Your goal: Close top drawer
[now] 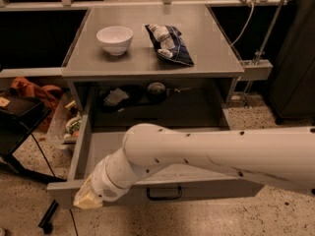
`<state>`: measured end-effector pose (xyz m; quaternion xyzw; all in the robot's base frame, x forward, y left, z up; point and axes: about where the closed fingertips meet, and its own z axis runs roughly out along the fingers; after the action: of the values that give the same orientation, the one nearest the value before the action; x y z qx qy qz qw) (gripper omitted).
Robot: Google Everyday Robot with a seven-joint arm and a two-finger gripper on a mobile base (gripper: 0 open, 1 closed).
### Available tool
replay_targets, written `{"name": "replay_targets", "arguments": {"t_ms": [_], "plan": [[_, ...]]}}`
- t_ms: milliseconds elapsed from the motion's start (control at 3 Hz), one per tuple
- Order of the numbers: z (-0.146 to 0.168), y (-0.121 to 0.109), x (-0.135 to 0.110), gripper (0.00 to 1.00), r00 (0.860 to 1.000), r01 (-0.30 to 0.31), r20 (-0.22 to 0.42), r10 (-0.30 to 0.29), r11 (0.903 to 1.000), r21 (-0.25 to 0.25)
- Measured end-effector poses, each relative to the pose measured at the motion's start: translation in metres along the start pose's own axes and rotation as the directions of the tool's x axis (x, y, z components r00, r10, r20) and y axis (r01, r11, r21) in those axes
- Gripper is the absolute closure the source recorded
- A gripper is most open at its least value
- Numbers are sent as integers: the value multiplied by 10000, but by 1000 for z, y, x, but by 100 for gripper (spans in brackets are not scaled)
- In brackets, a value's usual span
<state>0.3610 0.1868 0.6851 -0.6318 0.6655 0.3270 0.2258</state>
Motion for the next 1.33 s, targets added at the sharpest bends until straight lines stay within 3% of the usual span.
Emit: {"name": "replay_targets", "arguments": {"t_ms": [667, 1000, 1333], "plan": [[-22, -59, 12, 11, 9994, -151, -287, 181, 9947, 1013], [-23, -64, 14, 0, 9993, -192, -305, 227, 9938, 1091], [-25, -103, 19, 0, 9988, -333, -315, 379, 9905, 1334]]}}
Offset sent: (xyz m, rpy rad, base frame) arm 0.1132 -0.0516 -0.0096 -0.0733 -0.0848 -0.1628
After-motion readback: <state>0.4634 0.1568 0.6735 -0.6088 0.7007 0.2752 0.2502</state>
